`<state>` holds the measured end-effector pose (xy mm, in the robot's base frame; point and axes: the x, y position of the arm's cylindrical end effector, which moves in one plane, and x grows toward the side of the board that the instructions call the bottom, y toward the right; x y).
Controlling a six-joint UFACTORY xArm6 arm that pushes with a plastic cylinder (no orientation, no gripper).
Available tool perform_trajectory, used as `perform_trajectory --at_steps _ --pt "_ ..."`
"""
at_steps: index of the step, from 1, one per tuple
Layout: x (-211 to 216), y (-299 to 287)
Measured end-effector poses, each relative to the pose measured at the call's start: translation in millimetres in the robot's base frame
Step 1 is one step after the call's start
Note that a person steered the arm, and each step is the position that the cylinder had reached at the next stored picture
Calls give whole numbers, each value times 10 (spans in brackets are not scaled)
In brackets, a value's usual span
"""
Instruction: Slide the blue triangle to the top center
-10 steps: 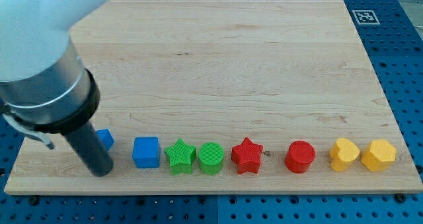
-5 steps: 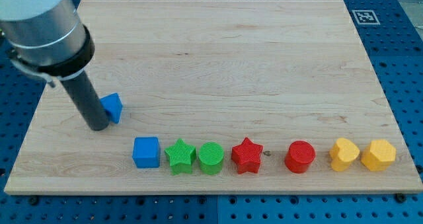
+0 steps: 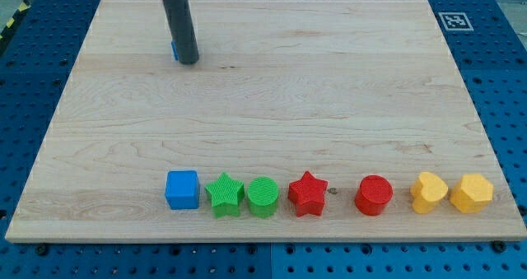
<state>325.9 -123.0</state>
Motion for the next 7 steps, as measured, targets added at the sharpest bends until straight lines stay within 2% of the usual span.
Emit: perform_trajectory --at_steps 1,2,3,4,5,7 --pt "-364 0" --pt "-452 -6" --pt "6 56" --pt "-134 -389" --pt "-570 -564" --pt "-611 155"
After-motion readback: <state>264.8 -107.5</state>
